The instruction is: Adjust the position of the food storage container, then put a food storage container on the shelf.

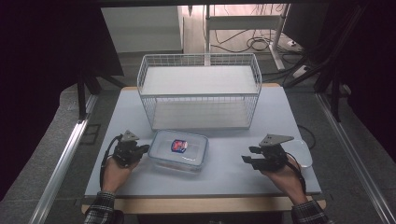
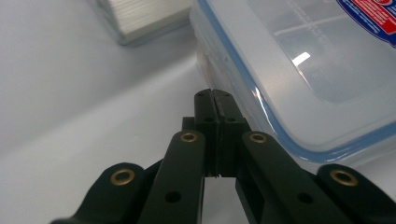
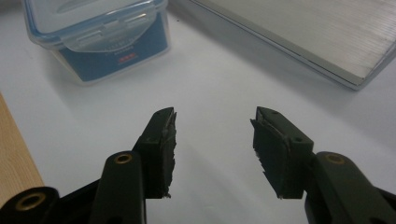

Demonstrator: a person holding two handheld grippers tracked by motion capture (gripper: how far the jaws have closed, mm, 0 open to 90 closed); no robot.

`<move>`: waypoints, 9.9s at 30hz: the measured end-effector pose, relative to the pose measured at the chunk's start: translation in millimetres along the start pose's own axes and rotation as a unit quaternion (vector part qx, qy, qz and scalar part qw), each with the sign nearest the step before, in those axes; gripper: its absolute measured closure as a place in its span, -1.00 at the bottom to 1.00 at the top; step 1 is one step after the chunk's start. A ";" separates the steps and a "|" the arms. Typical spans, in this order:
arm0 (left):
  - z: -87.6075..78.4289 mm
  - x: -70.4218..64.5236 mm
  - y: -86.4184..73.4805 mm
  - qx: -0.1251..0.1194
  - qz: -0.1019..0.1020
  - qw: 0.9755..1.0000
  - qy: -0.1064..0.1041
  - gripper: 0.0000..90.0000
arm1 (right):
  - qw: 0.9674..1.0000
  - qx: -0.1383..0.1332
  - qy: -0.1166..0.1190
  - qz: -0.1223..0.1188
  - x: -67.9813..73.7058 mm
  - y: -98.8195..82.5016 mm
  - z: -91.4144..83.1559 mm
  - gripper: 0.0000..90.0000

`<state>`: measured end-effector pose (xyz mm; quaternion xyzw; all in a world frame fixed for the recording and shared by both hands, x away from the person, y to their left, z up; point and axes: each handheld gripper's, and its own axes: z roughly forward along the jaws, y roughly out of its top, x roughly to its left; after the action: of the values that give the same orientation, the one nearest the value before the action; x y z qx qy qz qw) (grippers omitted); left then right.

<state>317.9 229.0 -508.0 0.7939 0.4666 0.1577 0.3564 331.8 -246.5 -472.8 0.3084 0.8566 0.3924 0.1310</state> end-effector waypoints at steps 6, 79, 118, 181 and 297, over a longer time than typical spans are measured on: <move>2.7 -20.2 4.4 0.007 0.017 1.000 -0.017 1.00 | 1.000 -0.001 0.001 -0.003 1.7 0.8 1.9 0.05; -7.8 -71.1 2.4 -0.031 0.076 0.995 -0.059 -0.97 | 0.999 -0.045 0.023 0.000 12.5 8.6 5.5 -0.94; 32.4 -61.3 25.5 0.023 -0.041 0.968 -0.247 -0.48 | 0.972 0.065 0.166 0.149 2.7 25.3 51.9 -0.47; -45.0 -47.7 94.5 -0.121 -0.046 0.971 -0.202 0.16 | 0.978 -0.100 0.131 0.125 -4.3 96.8 -15.2 0.11; -34.3 23.4 228.9 -0.184 -0.057 0.978 -0.085 0.23 | 0.981 -0.134 0.016 0.141 -77.7 235.1 7.8 0.21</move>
<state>453.8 192.2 -322.8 0.6976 0.4420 0.1520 0.5430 495.7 -172.9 -302.3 0.3995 0.7461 0.5230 0.1011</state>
